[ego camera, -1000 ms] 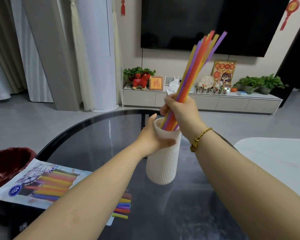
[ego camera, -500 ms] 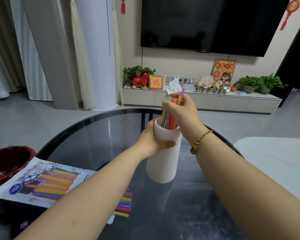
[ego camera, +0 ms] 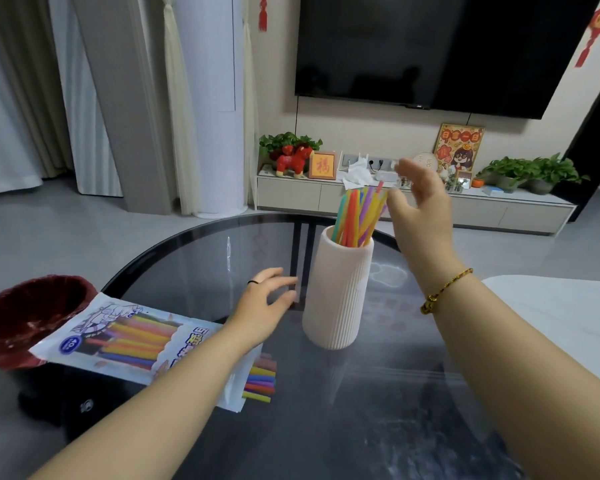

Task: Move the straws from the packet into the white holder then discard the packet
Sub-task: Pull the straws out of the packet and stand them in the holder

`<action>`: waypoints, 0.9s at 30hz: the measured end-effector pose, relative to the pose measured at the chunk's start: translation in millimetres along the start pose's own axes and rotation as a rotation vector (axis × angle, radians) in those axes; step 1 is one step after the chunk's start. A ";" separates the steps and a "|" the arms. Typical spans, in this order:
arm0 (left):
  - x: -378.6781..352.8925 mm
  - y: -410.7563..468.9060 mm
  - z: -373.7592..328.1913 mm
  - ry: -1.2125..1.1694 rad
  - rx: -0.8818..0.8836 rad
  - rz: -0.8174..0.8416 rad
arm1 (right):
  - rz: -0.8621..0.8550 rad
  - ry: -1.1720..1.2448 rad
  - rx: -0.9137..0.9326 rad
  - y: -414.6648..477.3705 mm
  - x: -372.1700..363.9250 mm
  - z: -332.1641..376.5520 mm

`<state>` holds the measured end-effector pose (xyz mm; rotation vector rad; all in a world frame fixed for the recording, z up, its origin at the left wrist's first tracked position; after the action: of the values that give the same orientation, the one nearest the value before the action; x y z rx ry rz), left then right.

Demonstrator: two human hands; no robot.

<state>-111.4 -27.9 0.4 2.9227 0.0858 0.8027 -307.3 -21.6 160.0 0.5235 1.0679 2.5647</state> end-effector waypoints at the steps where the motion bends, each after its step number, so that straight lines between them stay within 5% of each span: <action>1: 5.1 -8.0 8.7 0.028 -0.005 -0.026 | 0.020 -0.100 0.075 -6.3 -1.1 10.6; 8: 29.6 -64.3 81.0 0.290 0.110 -0.167 | 0.342 -0.205 0.147 -75.1 -55.6 24.2; 17: 26.4 -88.7 132.5 0.608 0.195 -0.102 | 1.073 -0.305 -0.303 -211.5 -149.5 -63.6; 22: 24.3 -87.5 135.2 0.647 0.205 -0.083 | 1.203 -0.482 -0.266 -238.4 -168.5 -75.1; 27: 21.7 -86.8 135.4 0.664 0.212 -0.064 | 1.207 -0.764 -0.010 -234.2 -177.6 -64.5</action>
<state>-25.6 47.8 -114.7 2.6695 0.3305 1.8065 -145.3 22.4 -89.7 2.4700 0.4569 2.6331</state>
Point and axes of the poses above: each hand's wrist, its own y-axis towards the middle knuckle, its own x-axis out of the back of the hand, z = x × y, the point moved 10 cm from there along y, towards the middle knuckle, and after that the axes turned 7 degrees about x, right-handed, at the moved point
